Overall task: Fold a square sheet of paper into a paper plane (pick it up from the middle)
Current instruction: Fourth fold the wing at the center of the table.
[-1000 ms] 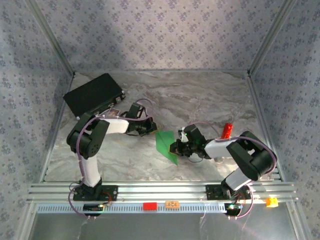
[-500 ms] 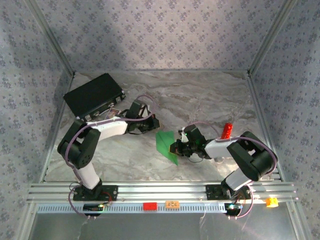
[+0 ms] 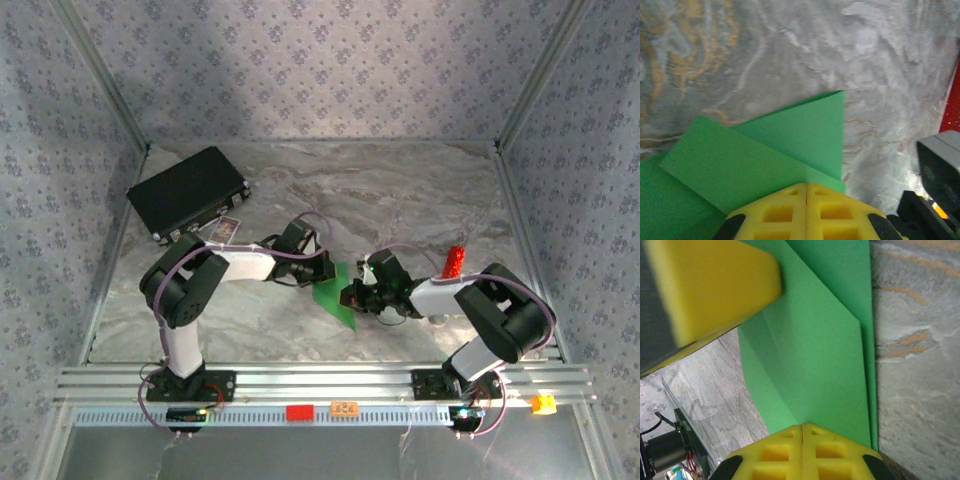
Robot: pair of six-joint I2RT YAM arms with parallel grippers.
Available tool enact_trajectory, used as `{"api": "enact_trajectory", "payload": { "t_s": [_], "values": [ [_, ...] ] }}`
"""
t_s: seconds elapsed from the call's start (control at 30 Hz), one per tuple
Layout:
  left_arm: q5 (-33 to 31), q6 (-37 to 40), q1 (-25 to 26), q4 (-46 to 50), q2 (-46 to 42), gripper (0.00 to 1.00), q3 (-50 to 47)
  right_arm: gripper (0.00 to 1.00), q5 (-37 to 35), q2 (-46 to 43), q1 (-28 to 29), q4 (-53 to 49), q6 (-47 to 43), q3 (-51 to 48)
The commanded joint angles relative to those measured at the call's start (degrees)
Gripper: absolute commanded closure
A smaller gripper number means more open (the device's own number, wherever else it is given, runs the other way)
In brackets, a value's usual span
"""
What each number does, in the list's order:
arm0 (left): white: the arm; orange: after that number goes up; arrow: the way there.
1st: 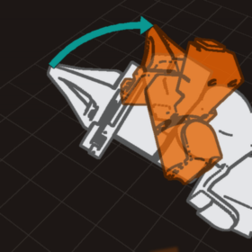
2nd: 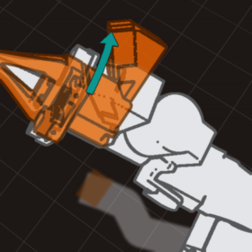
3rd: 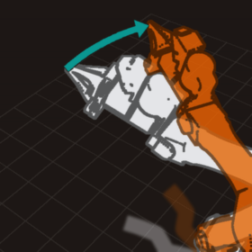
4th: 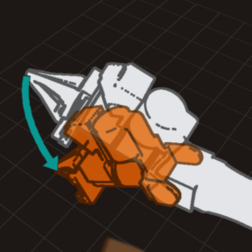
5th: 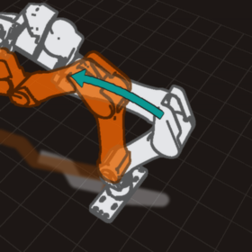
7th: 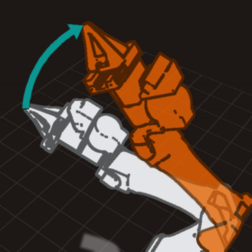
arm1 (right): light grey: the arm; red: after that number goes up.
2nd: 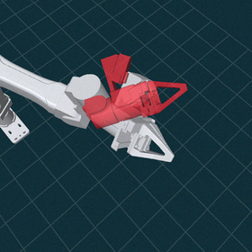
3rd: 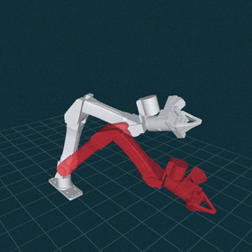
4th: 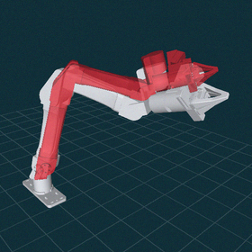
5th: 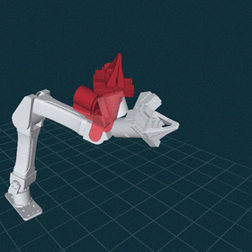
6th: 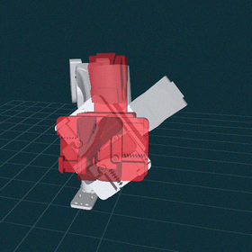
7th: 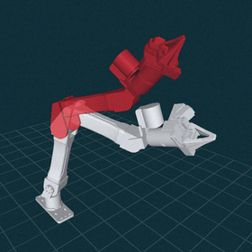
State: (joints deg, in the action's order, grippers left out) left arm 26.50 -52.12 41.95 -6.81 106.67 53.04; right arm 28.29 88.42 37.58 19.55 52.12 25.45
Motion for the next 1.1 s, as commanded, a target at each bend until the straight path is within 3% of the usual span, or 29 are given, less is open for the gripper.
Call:
{"api": "enact_trajectory", "payload": {
  "t_s": [0.0, 0.3, 0.67, 1.07],
  "values": [
    [-0.2, 0.2, -0.1, 1.1, 1.2, 0.98, 0.9, 1.00, -3.1, 1.0, 0.2, -9.1, -0.4, -1.3],
    [-0.2, 0.6, -1.8, 0.2, 2.8, 0.99, -0.6, 1.00, -3.3, 0.5, 0.5, -9.6, -0.6, -1.3],
    [2.7, 3.5, -9.9, 2.4, 5.0, 0.98, 3.1, 1.00, -3.4, 0.2, 0.4, -9.4, -0.7, -2.0],
    [2.1, 4.6, -10.0, 3.8, -2.0, 0.94, 3.0, 1.00, -3.2, -0.5, 0.1, -9.3, -0.7, -2.3]
  ]
}}
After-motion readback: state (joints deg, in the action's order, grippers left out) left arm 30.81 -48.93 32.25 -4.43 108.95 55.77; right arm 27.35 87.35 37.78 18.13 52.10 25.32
